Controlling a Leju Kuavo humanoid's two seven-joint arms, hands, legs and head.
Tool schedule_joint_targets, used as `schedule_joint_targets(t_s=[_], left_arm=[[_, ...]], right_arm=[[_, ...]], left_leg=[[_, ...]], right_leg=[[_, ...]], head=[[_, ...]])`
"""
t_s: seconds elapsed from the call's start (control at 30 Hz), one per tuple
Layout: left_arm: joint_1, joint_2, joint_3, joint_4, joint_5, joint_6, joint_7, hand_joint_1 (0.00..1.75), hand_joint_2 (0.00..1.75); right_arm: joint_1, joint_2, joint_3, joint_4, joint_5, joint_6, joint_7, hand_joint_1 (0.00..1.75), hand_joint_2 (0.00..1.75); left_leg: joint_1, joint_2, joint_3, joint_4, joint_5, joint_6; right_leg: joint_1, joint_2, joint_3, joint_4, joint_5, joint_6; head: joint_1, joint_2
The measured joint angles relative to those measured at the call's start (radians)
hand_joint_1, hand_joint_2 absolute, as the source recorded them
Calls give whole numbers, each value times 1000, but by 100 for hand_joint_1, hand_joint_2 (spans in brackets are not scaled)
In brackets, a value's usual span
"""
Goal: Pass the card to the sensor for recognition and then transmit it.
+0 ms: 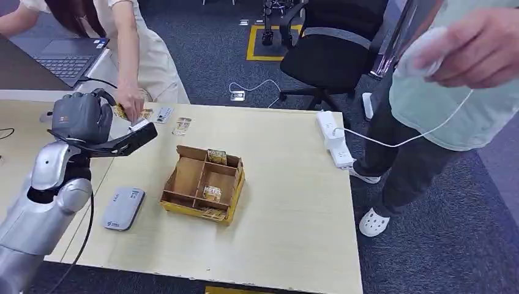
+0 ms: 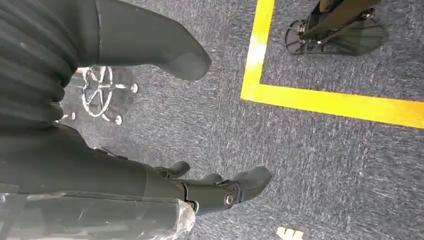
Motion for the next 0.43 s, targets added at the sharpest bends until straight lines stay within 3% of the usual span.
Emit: schedule_joint_targets(t_s=[0.07, 0.1, 0.27, 0.43], left_arm=[[-2, -3, 0, 7, 0, 1, 0, 175, 175], [-2, -3, 0, 10, 0, 2, 0, 0, 175], [-2, 1, 3, 22, -2, 15, 3, 0, 175], [28, 40, 30, 55, -37, 18, 11, 0, 175]], right_arm=[[0, 0, -1, 2, 0, 0, 0, 0, 175], [1, 0, -1, 2, 0, 0, 1, 0, 175], [3, 0, -1, 1, -11, 0, 9, 0, 175], [1, 0, -13, 4, 3, 2, -7, 0, 175]], left_leg=[[0, 0, 0, 0, 0, 0], [0, 0, 0, 0, 0, 0], [0, 0, -1, 0, 0, 0], [0, 0, -1, -1, 0, 0]], right_leg=[[0, 0, 0, 0, 0, 0], [0, 0, 0, 0, 0, 0], [0, 0, 0, 0, 0, 0], [0, 0, 0, 0, 0, 0]], head=[[0, 0], [0, 0], [0, 0], [0, 0]])
